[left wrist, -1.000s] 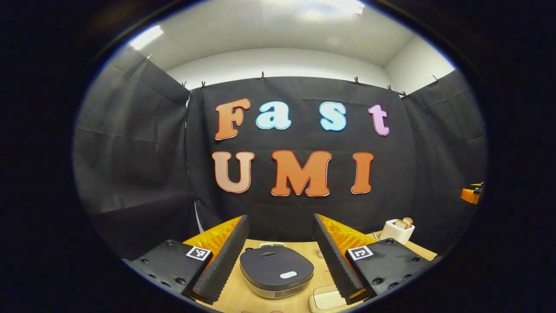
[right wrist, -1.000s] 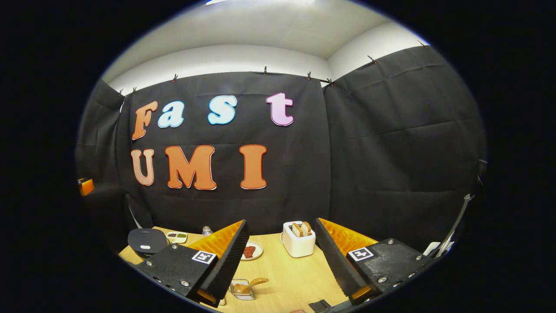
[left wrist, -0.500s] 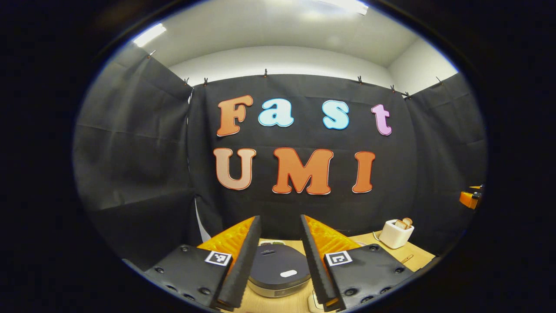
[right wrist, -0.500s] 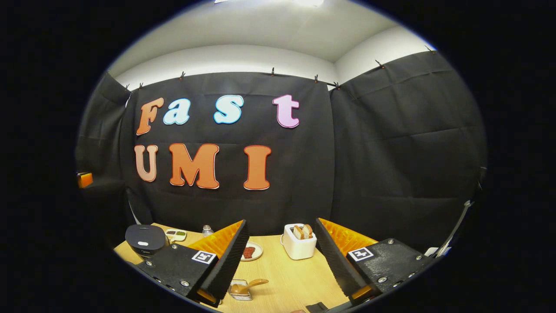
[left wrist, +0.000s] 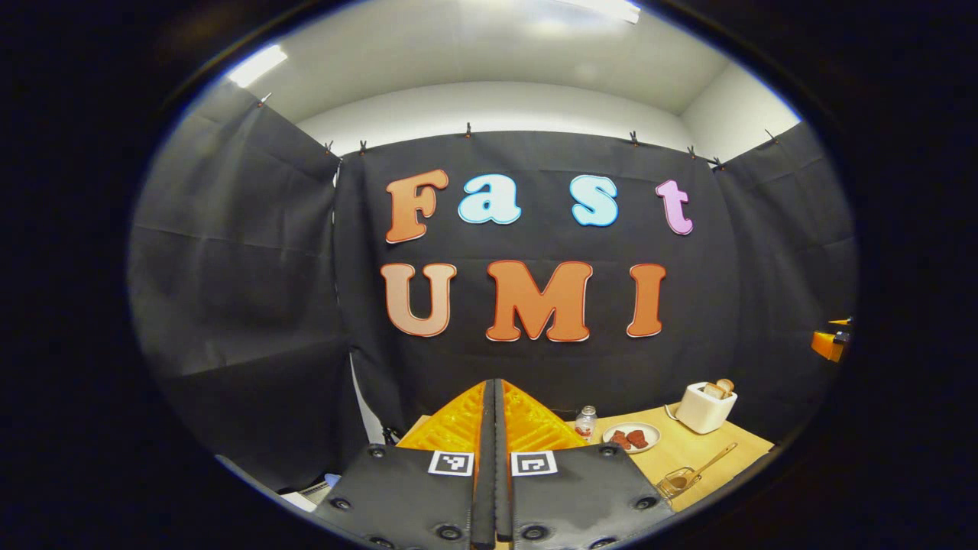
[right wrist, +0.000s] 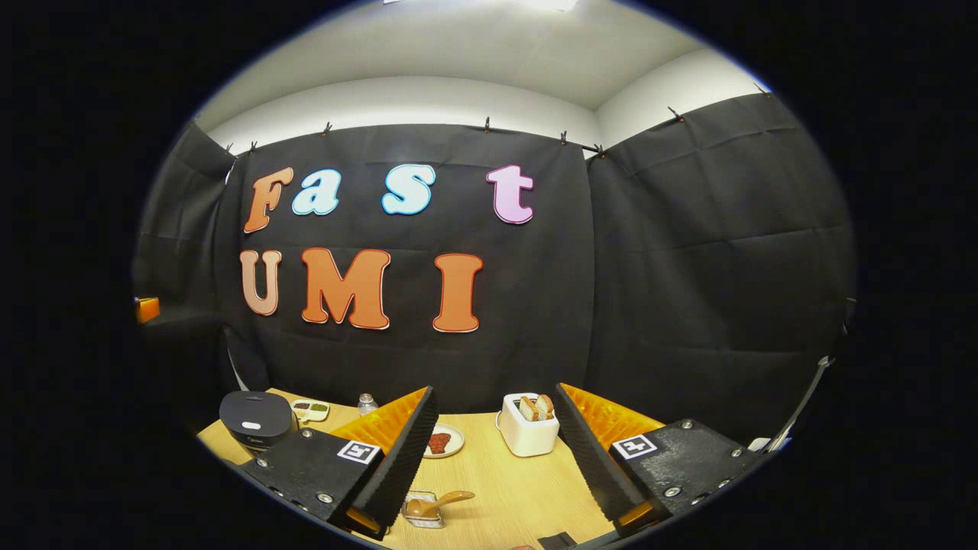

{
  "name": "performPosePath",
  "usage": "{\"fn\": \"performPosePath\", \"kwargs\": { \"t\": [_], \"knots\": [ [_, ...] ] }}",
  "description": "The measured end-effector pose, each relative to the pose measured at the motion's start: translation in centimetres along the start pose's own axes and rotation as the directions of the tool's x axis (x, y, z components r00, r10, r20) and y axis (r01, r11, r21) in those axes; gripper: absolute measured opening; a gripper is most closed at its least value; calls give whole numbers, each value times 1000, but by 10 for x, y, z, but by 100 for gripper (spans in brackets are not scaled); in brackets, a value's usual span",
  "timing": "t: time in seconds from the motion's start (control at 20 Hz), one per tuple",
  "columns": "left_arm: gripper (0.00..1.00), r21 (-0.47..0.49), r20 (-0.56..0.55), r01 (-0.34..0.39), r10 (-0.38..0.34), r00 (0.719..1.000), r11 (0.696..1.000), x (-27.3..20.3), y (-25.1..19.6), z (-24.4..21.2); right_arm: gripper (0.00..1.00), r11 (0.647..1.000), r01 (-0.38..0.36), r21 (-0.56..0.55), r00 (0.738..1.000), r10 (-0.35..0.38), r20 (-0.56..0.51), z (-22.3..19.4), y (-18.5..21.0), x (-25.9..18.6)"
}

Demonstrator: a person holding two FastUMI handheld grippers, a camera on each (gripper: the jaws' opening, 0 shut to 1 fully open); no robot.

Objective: Close the left gripper, press the button to open the rice cooker; take a wooden spoon from the chopstick holder with the right hand, scoop a spoonful of rice and pour it into the rice cooker, then put the wooden spoon back into the chopstick holder.

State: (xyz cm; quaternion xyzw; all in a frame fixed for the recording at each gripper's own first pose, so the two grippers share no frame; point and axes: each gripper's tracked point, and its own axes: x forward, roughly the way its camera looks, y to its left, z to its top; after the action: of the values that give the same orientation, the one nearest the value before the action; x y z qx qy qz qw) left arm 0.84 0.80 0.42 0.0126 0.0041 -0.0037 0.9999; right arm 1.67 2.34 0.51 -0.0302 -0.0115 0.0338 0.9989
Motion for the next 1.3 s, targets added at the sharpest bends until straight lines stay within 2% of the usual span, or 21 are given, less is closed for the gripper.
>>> {"fn": "performPosePath", "kwargs": {
  "t": [0.05,0.1,0.3,0.35,0.5,0.6,0.9,1.0,1.05,1.15,1.2,1.3],
  "knots": [
    [2,-1,-6,8,-8,1000,1000,3,-1,-2,95,1000,-1,0,1000,1,0,0,1,0],
    [4,-3,-18,17,-17,1000,1000,7,-3,-6,95,1000,-3,-1,1000,3,-2,-1,2,0],
    [2,9,-81,62,-61,995,998,27,-16,-33,95,1000,-14,13,1000,14,-15,-3,7,-1],
    [4,3,-100,81,-80,992,997,32,-23,-43,95,1000,-14,14,1000,15,-17,-4,7,-1],
    [2,4,-172,134,-132,976,991,54,-42,-73,95,1000,-13,-2,999,13,-30,-9,4,-2],
    [5,0,-210,169,-166,964,986,69,-54,-90,95,1000,-2,-15,999,2,-33,-8,-1,-3],
    [4,-39,-363,216,-215,907,976,108,-63,-166,95,1000,23,4,999,-23,-49,-14,-18,-5],
    [2,-44,-426,210,-209,880,977,118,-60,-198,95,999,42,0,996,-42,-73,-21,-24,-6],
    [5,-44,-452,210,-206,868,977,121,-59,-212,95,999,49,-4,995,-49,-82,-23,-26,-7],
    [4,-33,-504,207,-195,842,978,131,-56,-240,95,999,50,-13,995,-51,-89,-27,-26,-6],
    [2,-34,-527,210,-196,827,977,135,-57,-253,95,999,49,-20,994,-51,-95,-31,-27,-6],
    [5,-43,-565,199,-188,803,979,137,-58,-277,95,998,57,-27,991,-60,-120,-40,-29,-5]
  ]
}}
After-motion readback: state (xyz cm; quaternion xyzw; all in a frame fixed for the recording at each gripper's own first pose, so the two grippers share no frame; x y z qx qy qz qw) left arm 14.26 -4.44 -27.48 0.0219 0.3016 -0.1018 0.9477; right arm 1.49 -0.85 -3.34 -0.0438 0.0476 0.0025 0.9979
